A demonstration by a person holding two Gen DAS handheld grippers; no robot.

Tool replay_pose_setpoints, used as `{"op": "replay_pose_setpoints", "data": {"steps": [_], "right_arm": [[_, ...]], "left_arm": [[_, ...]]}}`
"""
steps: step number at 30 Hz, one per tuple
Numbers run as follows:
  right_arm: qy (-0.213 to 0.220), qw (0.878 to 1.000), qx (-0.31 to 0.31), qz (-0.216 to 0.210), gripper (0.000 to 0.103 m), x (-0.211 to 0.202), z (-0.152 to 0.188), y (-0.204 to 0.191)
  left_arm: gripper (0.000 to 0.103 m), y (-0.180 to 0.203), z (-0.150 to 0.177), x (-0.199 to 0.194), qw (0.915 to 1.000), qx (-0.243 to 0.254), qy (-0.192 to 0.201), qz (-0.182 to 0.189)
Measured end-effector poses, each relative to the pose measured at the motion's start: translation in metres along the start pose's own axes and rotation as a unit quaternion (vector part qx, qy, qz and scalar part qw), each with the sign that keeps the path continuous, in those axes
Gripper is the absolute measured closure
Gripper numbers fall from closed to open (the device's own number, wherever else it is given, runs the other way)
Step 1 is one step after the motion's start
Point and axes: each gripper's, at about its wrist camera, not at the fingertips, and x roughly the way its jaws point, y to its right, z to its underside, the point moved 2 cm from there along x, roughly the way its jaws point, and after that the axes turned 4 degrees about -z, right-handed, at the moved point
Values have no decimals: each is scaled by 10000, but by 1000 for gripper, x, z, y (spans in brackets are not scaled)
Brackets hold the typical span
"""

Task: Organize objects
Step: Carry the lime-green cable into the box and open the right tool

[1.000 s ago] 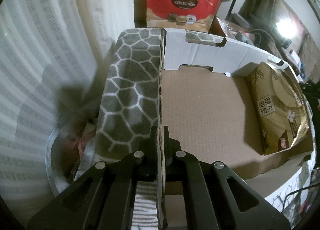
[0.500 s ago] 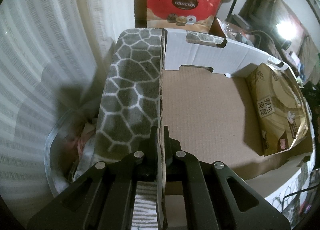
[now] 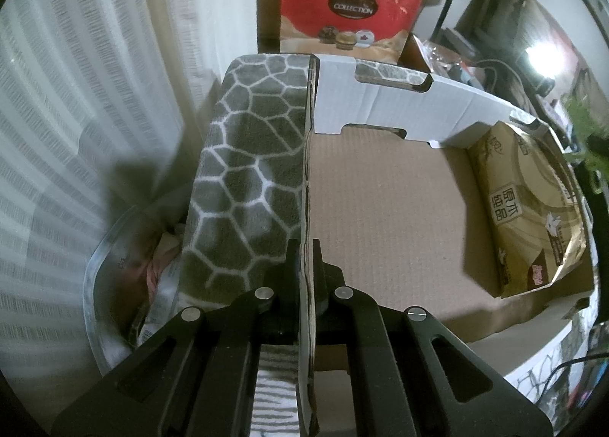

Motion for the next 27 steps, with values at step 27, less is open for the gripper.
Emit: {"op": "replay_pose_setpoints", "data": {"steps": [27], "right_arm": [[-1165, 9795, -403, -1594, 68, 93, 22, -201]], "left_arm": [[100, -2, 2, 0, 10000, -40, 2, 34]]}}
